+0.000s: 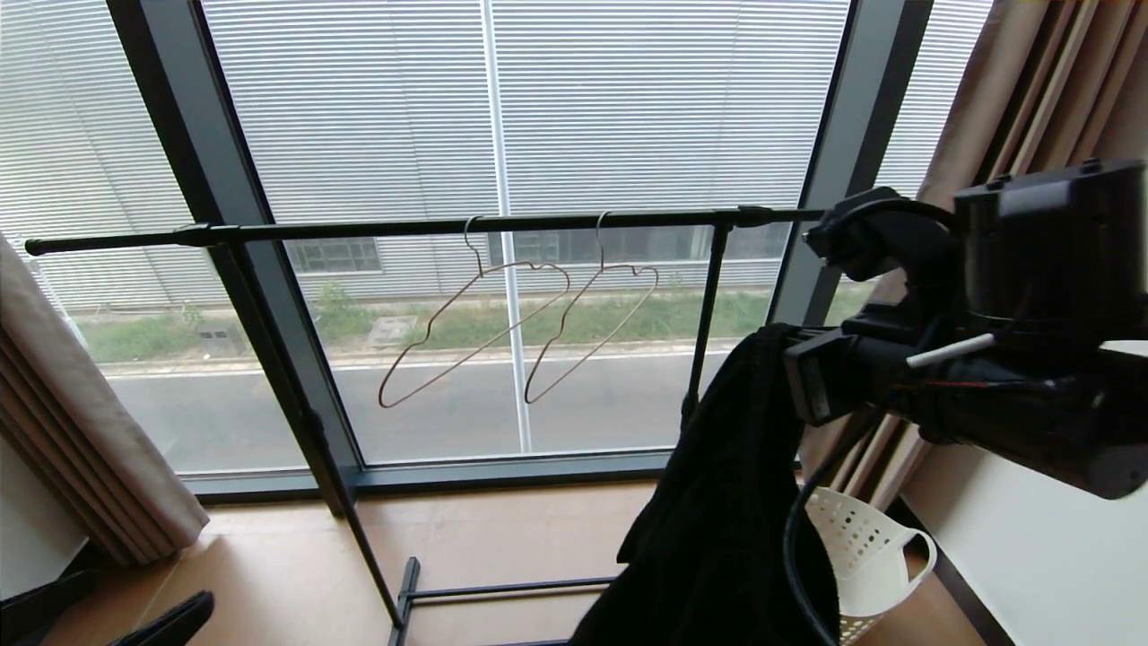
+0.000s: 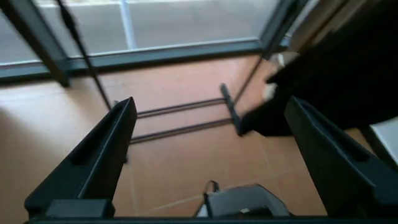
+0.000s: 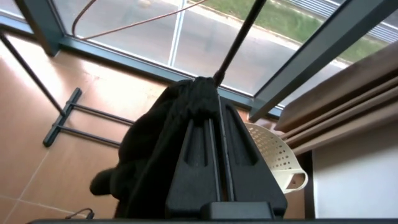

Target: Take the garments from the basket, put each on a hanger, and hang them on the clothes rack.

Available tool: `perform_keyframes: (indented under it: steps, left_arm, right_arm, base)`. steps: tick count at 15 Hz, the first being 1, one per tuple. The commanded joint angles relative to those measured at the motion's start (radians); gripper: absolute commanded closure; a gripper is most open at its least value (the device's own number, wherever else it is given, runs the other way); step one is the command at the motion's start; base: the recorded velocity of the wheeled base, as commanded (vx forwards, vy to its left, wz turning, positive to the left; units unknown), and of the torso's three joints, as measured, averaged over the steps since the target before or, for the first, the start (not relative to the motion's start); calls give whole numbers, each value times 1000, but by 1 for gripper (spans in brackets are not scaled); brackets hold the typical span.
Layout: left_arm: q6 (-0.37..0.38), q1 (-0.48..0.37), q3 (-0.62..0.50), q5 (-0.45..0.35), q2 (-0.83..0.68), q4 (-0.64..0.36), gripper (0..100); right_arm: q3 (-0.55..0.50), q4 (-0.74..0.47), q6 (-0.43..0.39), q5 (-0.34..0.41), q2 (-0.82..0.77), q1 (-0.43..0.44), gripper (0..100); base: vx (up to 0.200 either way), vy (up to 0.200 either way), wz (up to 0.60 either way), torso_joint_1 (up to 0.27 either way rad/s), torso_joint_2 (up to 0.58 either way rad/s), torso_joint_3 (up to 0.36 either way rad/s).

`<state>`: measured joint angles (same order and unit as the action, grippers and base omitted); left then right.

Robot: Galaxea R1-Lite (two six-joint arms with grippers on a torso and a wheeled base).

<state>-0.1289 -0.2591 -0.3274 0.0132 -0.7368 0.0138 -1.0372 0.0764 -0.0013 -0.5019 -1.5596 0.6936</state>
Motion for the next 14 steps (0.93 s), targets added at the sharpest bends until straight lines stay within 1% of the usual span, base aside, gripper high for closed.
perform_keyframes:
  steps: [1,2,3,4,6,7,8,9,11,13,14]
  left_arm:
    - [-149,-301,-206,-4,-386,-2,0]
    - [-181,-353,-245,-4,-454,0,0]
    - [-196,-376,-259,-4,-486,2,0]
    - [-210,-414,-298,-1,-569,3,0]
    - [-227,-451,-371,-2,-656,5,0]
    - [-232,-465,-390,-2,-679,5,0]
    - [-238,-489,-436,-2,-740,5,0]
    - [-238,-500,-467,-1,-780,5,0]
    - [-227,-503,-515,2,-854,5,0]
    - [-225,-551,-587,4,-963,5,0]
    - [-225,-557,-601,8,-984,5,0]
  right_arm:
    - [-89,2,4,-14,-137,12,100]
    - [-118,0,3,-14,-157,24,100]
    - [-133,0,3,-14,-166,30,100]
    - [-168,-1,-2,-15,-186,50,100]
    - [-204,0,-25,-20,-211,69,100]
    - [-216,0,-25,-29,-220,69,100]
    - [-239,0,-23,-61,-244,70,100]
    - [-247,2,-20,-76,-252,76,100]
    - [-245,2,-17,-76,-252,80,100]
    - [-247,2,-16,-76,-247,98,100]
    - [-247,2,-14,-76,-247,99,100]
  base:
    - [0,0,0,0,0,0]
    - [0,0,0,0,0,0]
    - [0,0,0,0,0,0]
    - [0,0,0,0,0,0]
    - [0,0,0,0,0,0]
    - [0,0,0,0,0,0]
    - [0,0,0,0,0,0]
    - [0,0,0,0,0,0]
    - [0,0,0,0,0,0]
    - [0,0,0,0,0,0]
    - [0,0,0,0,0,0]
